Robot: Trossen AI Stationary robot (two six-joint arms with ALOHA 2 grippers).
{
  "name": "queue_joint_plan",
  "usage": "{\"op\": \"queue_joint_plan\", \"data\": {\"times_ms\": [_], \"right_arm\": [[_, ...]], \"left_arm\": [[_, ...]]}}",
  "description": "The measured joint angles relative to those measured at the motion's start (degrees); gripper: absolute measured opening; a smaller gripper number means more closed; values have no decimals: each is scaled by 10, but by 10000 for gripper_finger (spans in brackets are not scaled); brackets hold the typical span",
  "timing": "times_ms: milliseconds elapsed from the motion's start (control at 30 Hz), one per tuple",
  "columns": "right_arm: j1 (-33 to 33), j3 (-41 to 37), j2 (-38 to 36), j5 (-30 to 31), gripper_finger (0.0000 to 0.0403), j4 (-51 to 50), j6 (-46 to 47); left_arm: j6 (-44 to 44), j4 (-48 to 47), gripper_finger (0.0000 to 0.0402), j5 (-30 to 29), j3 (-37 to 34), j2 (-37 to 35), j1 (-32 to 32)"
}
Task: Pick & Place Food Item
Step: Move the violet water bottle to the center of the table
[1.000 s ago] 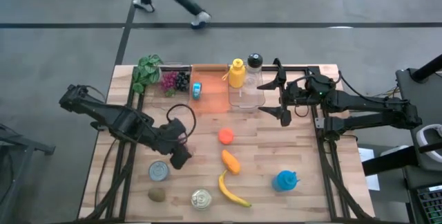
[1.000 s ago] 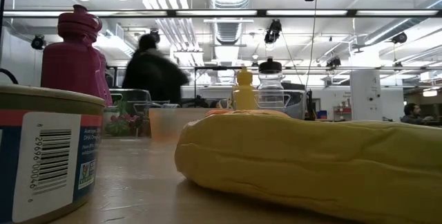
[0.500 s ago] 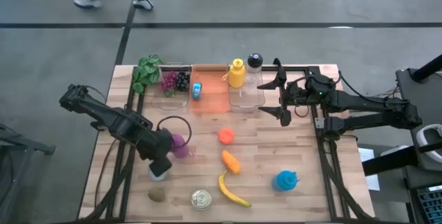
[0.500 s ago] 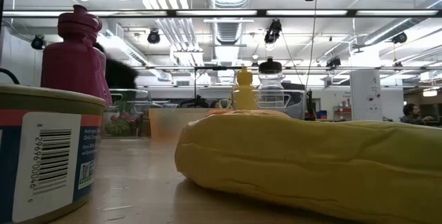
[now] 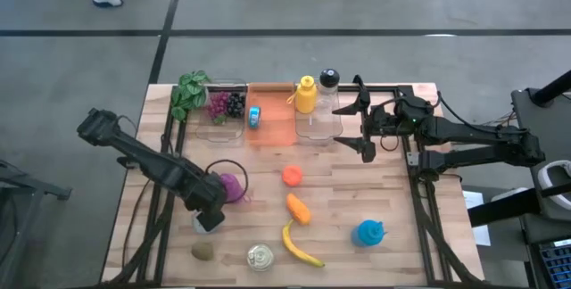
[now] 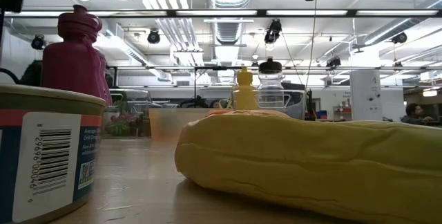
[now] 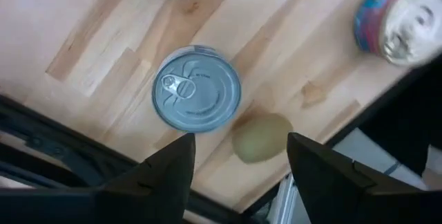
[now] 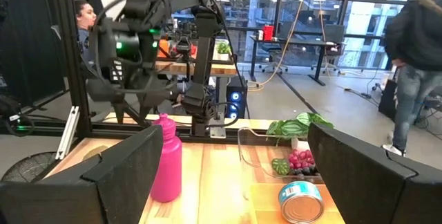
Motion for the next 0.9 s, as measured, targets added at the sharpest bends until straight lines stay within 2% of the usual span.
{"op": "queue_joint_plan", "data": {"times_ms": [167,467,700,900], "right_arm": [[0,0,0,0,359,0,0],[0,0,0,0,359,0,0],[0,0,0,-1,359,0,10],[0,0,0,-1,359,0,9]], "left_arm": [[-45,38,229,-15,-37,0,3],[-49,45,229,-157,-43,0,3],[-49,45,230,-166,-75,0,4],[-47,55,231,-211,-86,0,4]]}}
